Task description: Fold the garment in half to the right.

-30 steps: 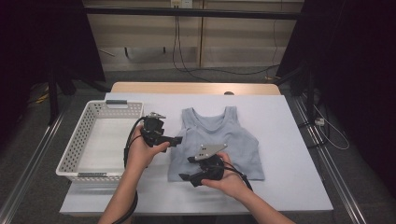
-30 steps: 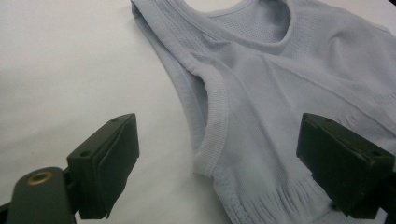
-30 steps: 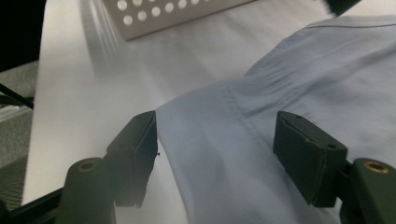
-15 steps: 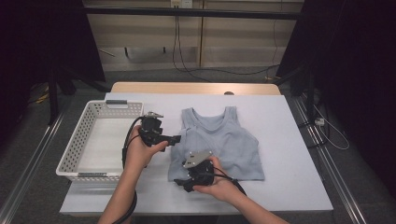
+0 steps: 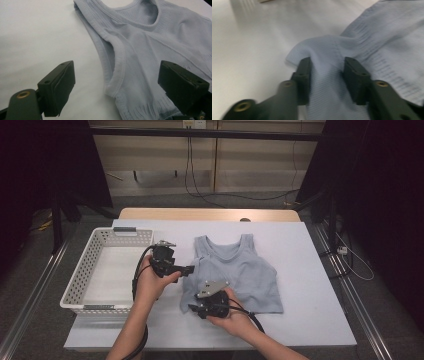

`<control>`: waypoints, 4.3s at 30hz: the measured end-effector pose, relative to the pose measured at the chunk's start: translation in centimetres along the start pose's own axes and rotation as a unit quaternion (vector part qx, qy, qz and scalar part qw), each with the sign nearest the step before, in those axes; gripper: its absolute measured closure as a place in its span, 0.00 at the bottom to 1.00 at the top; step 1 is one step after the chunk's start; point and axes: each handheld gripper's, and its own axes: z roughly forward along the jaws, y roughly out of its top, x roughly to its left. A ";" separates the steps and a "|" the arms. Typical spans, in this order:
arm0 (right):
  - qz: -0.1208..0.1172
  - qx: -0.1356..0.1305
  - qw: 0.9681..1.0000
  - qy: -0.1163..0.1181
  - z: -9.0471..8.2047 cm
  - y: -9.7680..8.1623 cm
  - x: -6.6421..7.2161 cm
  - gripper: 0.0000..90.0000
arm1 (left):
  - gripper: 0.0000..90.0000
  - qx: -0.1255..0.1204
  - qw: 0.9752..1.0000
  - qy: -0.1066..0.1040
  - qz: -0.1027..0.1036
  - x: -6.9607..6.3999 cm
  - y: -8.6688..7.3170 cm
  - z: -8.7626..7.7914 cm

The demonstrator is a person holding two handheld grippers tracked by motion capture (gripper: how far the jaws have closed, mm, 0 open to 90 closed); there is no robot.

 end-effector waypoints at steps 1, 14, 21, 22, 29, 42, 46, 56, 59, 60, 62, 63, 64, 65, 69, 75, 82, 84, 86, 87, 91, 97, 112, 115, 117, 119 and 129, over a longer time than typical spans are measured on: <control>0.003 -0.001 1.000 -0.002 0.0 0.0 0.0 0.75 | 0.16 -0.001 1.000 0.000 -0.002 0.0 0.0 0.0; 0.031 -0.017 0.999 0.033 -0.6 -0.2 -0.7 0.94 | 0.16 -0.013 1.000 0.006 -0.005 0.0 0.4 -0.1; 0.042 -0.037 0.997 0.055 -2.0 -0.2 -0.7 0.94 | 0.18 -0.024 1.000 0.006 -0.010 0.0 1.2 0.6; 0.043 -0.039 0.997 0.059 -2.2 -0.2 -0.7 0.94 | 0.18 -0.023 1.000 0.006 -0.008 -0.1 1.3 0.8; 0.037 -0.050 0.996 0.061 -2.7 -0.2 -0.6 0.94 | 0.18 -0.021 1.000 0.007 0.000 -0.4 2.1 1.3; 0.001 -0.018 0.998 0.068 -0.4 -0.1 0.7 0.52 | 0.18 -0.017 1.000 0.005 -0.011 0.0 1.8 0.8; -0.015 -0.008 0.998 0.061 0.1 0.2 1.1 0.48 | 0.18 -0.019 1.000 0.009 -0.014 0.1 1.7 0.5; -0.005 -0.005 0.998 0.057 0.3 0.4 0.7 0.94 | 0.19 -0.013 1.000 0.017 -0.003 0.2 2.0 1.1; 0.008 -0.005 0.997 0.072 0.1 0.4 0.4 0.96 | 0.20 -0.016 1.000 0.023 0.002 0.2 2.2 1.3; 0.015 -0.005 0.997 0.080 0.0 0.4 0.5 0.96 | 0.20 -0.015 1.000 0.023 0.007 0.2 2.4 1.3; 0.019 -0.012 0.995 0.098 -0.5 0.5 0.6 0.96 | 0.22 -0.022 0.999 0.024 0.009 0.3 2.6 1.5; 0.022 -0.017 0.994 0.106 -0.7 0.6 0.7 0.96 | 0.23 -0.024 0.999 0.024 0.009 0.4 2.7 1.6; 0.022 -0.021 0.993 0.112 -0.9 0.7 0.8 0.96 | 0.24 -0.024 0.999 0.026 0.012 0.5 2.8 1.7; 0.025 -0.026 0.992 0.118 -1.1 0.9 0.9 0.96 | 0.25 -0.026 0.999 0.027 0.010 0.5 2.9 1.9; 0.016 -0.036 0.991 0.129 -1.8 1.1 1.5 0.96 | 0.27 -0.028 0.999 0.031 0.009 1.0 3.4 2.6; 0.030 -0.048 0.988 0.141 -2.3 0.9 1.3 0.96 | 0.31 -0.030 0.998 0.050 0.013 1.9 4.1 3.8; 0.027 -0.056 0.988 0.143 -2.8 0.9 1.4 0.96 | 0.40 -0.017 0.997 0.071 0.025 2.8 4.5 5.6; 0.026 -0.060 0.988 0.141 -3.0 1.0 1.4 0.96 | 0.41 -0.014 0.997 0.073 0.024 3.0 4.5 6.3; 0.028 -0.063 0.988 0.141 -3.2 0.9 1.3 0.95 | 0.44 -0.008 0.996 0.083 0.025 3.3 4.5 7.1; 0.028 -0.064 0.987 0.141 -3.3 0.9 1.3 0.95 | 0.46 -0.008 0.996 0.084 0.024 3.4 4.5 7.4; 0.025 -0.067 0.988 0.138 -3.6 0.9 1.3 0.95 | 0.47 0.001 0.996 0.089 0.025 4.1 4.3 8.7; 0.024 -0.070 0.988 0.136 -3.8 0.6 1.2 0.95 | 0.55 0.009 0.996 0.084 0.028 4.4 4.2 9.8; 0.018 -0.067 0.989 0.127 -3.9 0.4 1.6 0.95 | 0.91 0.038 0.995 0.092 0.007 3.4 4.5 9.6; 0.017 -0.067 0.990 0.126 -3.8 0.5 1.6 0.95 | 0.94 0.041 0.995 0.087 -0.013 3.4 4.9 9.1; 0.018 -0.068 0.989 0.127 -3.8 0.6 1.6 0.95 | 0.95 0.041 0.995 0.083 -0.022 3.6 5.3 8.5; 0.017 -0.070 0.989 0.128 -3.8 0.6 1.6 0.95 | 0.95 0.042 0.995 0.082 -0.039 3.7 5.8 7.8; 0.009 -0.086 0.987 0.132 -4.0 1.3 2.1 0.95 | 0.95 0.051 0.993 0.076 -0.072 4.9 7.1 5.8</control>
